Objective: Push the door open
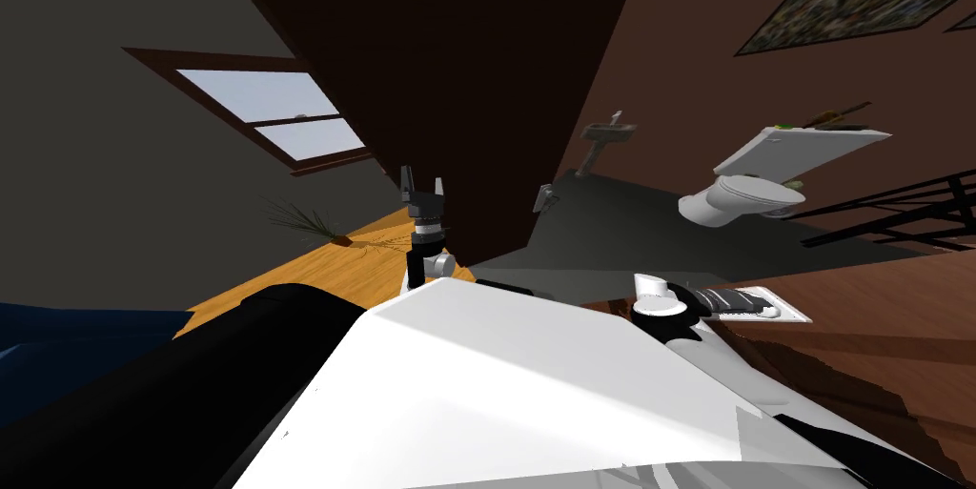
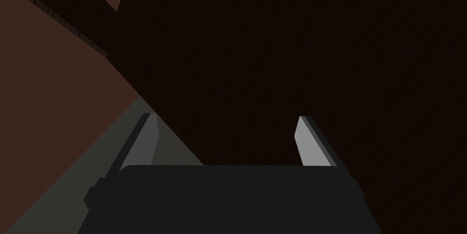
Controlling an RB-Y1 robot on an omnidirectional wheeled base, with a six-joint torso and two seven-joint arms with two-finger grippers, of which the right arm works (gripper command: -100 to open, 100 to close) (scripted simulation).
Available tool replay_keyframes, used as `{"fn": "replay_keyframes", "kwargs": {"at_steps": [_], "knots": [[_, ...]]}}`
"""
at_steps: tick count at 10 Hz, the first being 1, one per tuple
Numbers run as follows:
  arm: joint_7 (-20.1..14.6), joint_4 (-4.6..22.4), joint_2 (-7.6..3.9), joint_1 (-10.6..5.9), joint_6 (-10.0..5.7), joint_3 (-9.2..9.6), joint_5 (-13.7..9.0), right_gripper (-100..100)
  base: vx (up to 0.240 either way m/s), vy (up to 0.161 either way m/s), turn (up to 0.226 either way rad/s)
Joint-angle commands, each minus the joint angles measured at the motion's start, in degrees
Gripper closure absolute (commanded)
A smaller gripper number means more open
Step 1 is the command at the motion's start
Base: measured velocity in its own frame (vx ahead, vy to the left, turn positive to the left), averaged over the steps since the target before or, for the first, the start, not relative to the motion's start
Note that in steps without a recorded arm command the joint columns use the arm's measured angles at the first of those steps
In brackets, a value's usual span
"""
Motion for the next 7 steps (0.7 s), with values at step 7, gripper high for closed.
{"fn": "replay_keyframes", "kwargs": {"at_steps": [7], "knots": [[3.23,-0.05,-0.36,-0.11,-2.62,-4.16,-2.02,100,0.047,-0.11,0.011]]}}
